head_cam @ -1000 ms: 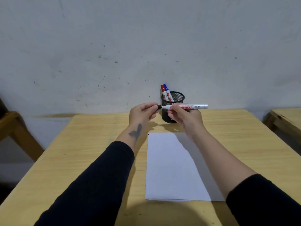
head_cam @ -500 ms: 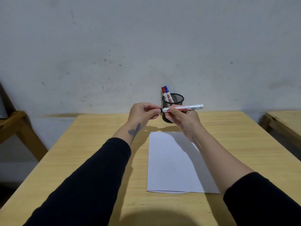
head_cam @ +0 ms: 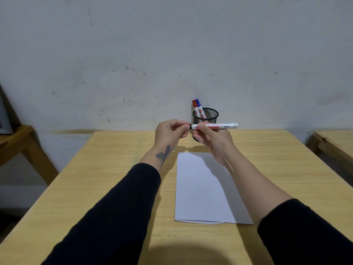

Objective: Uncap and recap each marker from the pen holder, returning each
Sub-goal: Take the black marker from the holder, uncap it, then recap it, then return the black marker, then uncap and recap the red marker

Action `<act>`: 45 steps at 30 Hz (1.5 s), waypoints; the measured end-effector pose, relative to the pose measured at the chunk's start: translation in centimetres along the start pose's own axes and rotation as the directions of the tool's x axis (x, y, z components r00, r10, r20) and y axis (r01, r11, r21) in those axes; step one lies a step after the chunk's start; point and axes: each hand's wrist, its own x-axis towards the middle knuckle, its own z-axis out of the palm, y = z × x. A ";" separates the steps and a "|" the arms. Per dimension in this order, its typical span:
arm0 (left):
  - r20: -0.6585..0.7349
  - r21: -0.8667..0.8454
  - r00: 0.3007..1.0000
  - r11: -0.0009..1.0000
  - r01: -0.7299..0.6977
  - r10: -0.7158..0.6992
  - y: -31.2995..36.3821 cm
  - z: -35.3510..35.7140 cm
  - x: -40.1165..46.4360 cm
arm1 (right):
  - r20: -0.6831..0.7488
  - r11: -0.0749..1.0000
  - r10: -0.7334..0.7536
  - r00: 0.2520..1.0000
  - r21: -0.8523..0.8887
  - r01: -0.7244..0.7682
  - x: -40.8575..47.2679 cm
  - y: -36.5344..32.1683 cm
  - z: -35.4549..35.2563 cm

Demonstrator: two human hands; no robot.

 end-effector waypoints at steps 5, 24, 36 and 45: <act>-0.088 0.077 0.995 0.997 -0.032 0.039 2.3 -0.2 1.5 | -0.265 0.965 -0.079 0.961 -0.263 0.006 1.5 -2.3 -0.5; 0.020 0.404 0.999 0.914 -0.041 0.036 -2.6 7.1 6.5 | 0.037 0.279 -0.515 0.857 -0.937 0.208 11.2 -6.8 2.0; -0.005 0.279 0.996 0.957 -0.081 0.085 -4.8 8.3 6.6 | 0.006 0.006 -0.399 0.917 -1.000 0.009 12.7 -4.0 0.7; -0.017 0.259 0.996 0.963 -0.081 0.088 -4.8 8.2 6.4 | -0.004 0.108 -0.275 0.961 -0.994 0.027 13.2 -3.1 1.2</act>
